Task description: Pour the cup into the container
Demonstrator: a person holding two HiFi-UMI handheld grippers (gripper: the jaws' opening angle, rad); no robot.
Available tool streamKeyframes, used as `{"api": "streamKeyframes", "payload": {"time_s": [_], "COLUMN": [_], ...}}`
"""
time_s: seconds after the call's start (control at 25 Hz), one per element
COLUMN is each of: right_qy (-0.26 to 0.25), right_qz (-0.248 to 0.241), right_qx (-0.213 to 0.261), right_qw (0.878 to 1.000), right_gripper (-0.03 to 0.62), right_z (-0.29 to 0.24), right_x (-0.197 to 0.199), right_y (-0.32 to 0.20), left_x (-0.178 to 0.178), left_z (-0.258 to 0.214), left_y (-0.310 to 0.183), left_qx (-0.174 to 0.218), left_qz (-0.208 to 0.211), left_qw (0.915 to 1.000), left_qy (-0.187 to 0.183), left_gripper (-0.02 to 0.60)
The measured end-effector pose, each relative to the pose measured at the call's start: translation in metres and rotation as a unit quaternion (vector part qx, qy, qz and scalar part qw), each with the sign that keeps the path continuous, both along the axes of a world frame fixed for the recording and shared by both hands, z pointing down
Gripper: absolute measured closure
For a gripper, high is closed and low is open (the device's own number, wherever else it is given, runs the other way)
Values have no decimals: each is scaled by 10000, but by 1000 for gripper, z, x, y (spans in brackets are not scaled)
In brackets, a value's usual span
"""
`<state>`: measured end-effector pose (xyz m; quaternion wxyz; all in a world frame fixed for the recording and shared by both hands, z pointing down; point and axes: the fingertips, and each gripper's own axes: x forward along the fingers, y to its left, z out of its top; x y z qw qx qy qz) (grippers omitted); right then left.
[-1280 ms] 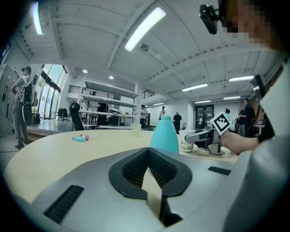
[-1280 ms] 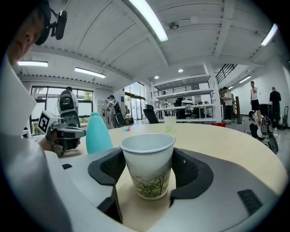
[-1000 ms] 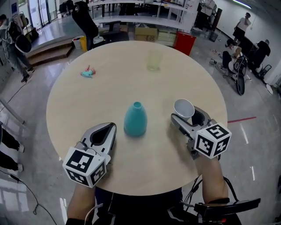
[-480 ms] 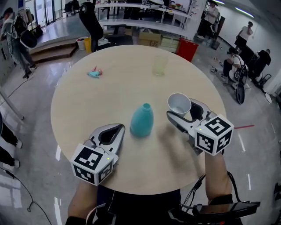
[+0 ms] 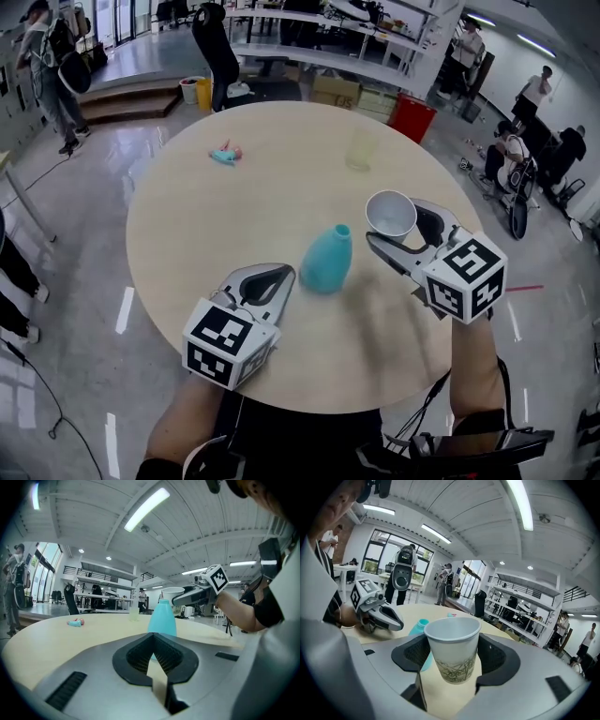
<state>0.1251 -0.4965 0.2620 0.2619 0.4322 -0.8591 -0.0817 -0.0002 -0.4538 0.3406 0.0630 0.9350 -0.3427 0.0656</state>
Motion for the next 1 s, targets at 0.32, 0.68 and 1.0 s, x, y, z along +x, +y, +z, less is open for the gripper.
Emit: {"api": "streamKeyframes", "payload": {"time_s": [0.32, 0.68, 1.0], "right_qy": [910, 1684, 2055], "right_qz": [-43, -57, -141], "right_qx": [299, 419, 515], "right_qw": [9954, 9848, 9772], "right_gripper": [275, 278, 278], "right_z": [5, 4, 2], "right_x": [-15, -20, -25], "right_y": [-2, -7, -8], "left_x": [4, 5, 6], "left_z": [9, 6, 7], "left_y": [7, 7, 6], "left_qx": [-4, 15, 19], "left_qz": [380, 380, 380], "left_qw": [9993, 9993, 9993], "left_qy": [-3, 5, 13], "left_gripper": [581, 581, 581]}}
